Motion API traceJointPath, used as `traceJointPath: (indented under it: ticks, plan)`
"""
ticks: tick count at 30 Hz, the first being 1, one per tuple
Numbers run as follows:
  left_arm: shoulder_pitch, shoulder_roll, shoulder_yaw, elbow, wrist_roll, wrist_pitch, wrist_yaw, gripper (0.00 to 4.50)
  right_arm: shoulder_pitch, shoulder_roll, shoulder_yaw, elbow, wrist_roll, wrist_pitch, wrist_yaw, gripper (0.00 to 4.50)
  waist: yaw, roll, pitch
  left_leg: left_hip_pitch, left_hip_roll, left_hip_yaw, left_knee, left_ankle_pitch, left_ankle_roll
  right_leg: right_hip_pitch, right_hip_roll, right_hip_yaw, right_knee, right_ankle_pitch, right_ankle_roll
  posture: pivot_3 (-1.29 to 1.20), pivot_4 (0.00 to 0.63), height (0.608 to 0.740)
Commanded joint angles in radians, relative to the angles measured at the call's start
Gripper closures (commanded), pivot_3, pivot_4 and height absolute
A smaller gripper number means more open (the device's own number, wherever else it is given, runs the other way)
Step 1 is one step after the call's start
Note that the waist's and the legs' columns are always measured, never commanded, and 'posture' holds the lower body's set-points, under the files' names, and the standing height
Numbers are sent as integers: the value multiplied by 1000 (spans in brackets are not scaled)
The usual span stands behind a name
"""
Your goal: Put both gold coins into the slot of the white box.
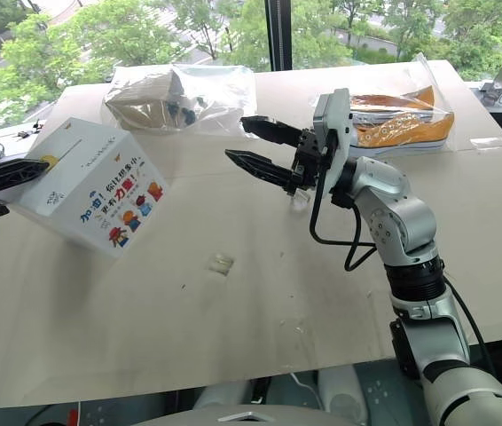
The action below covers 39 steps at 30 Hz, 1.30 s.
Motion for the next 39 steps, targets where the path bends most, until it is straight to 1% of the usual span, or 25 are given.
traceJointPath:
  ticks: [1,4,5,8,13,15,17,18,20,22,24,26,28,31,34,36,39]
  plan:
    - [11,-9,-28,-13,25,5,-3,4500,-1,3,-17,-48,12,-13,-4,1650,0,0,0,0,0,0,0,0,0,0,0,0,0,0,0,0,150,740]
    - [9,-22,-24,-23,26,-18,-8,3588,2,0,-18,-50,12,-12,-5,1598,1,0,0,0,0,0,0,0,0,0,0,0,0,0,0,0,150,740]
    - [16,-24,-25,-30,30,-33,-14,3176,3,-1,-18,-51,12,-11,-5,1598,1,0,0,0,0,0,0,0,0,0,0,0,1,0,0,0,150,740]
    - [46,-32,-21,-40,48,-90,-22,1728,4,-3,-16,-52,11,-8,-4,1598,0,0,0,0,0,0,1,0,0,0,0,0,1,0,0,0,150,740]
    - [66,-81,115,-110,-4,-193,-2,1728,41,-24,21,-42,-12,9,18,1598,1,0,-1,0,0,0,1,0,0,0,0,0,1,0,0,0,150,740]
    - [68,-97,163,-174,-51,-174,-7,1728,68,-33,44,-35,-27,8,34,1598,1,-1,0,-1,0,0,1,0,0,0,0,-1,1,0,0,0,150,740]
    - [104,-129,260,-366,-215,-62,-34,1728,136,-76,152,5,-137,-46,87,1598,0,-2,-1,-2,0,-1,2,0,0,0,0,-1,0,0,0,0,150,740]
    - [166,-144,289,-487,-270,-16,-55,1728,165,-94,203,31,-196,-93,111,1598,0,-4,-2,-2,0,-1,2,0,0,0,0,-1,-1,0,0,0,150,740]
    - [288,-162,313,-666,-317,43,-71,1728,192,-107,259,69,-264,-160,142,1598,-5,-3,-1,-1,0,1,1,-1,1,0,-2,-1,-2,0,0,0,150,740]
    - [394,-175,324,-792,-334,74,-63,1728,201,-97,279,93,-292,-198,153,1598,-10,-2,0,0,0,2,1,-1,1,-1,-2,0,-1,0,0,0,150,740]
    - [526,-199,305,-920,-297,76,-49,1728,203,-69,299,118,-311,-227,157,1598,-19,-1,0,0,0,2,0,-1,1,-2,-1,0,0,0,0,0,150,740]
    - [630,-234,263,-996,-228,50,-15,1728,203,-45,323,141,-334,-248,164,1598,-24,-2,0,1,1,2,0,-1,1,-3,0,0,2,1,-1,0,150,740]
    - [684,-288,220,-1012,-175,9,38,1728,204,-22,340,170,-357,-273,167,1598,-16,-1,0,4,2,3,-1,-1,1,0,0,1,1,1,-2,0,150,740]
    - [763,-346,161,-1019,-76,-55,86,1728,200,15,357,212,-380,-289,160,1598,-4,-1,0,4,2,1,0,-1,0,1,1,0,1,3,-4,0,150,740]
    - [830,-390,149,-1026,-64,-81,90,1728,195,42,370,247,-417,-295,137,1598,3,-1,-1,4,2,2,1,0,0,1,1,0,0,3,-5,0,150,740]
    - [859,-393,146,-1016,-51,-86,90,1728,191,54,378,271,-448,-306,124,1598,6,-2,-1,4,2,3,1,0,0,2,1,0,0,3,-5,0,150,740]
    - [893,-367,150,-1013,-34,-93,67,1728,189,73,379,285,-471,-292,102,1598,9,-2,-1,3,2,2,1,0,0,1,1,-1,0,3,-5,0,150,740]
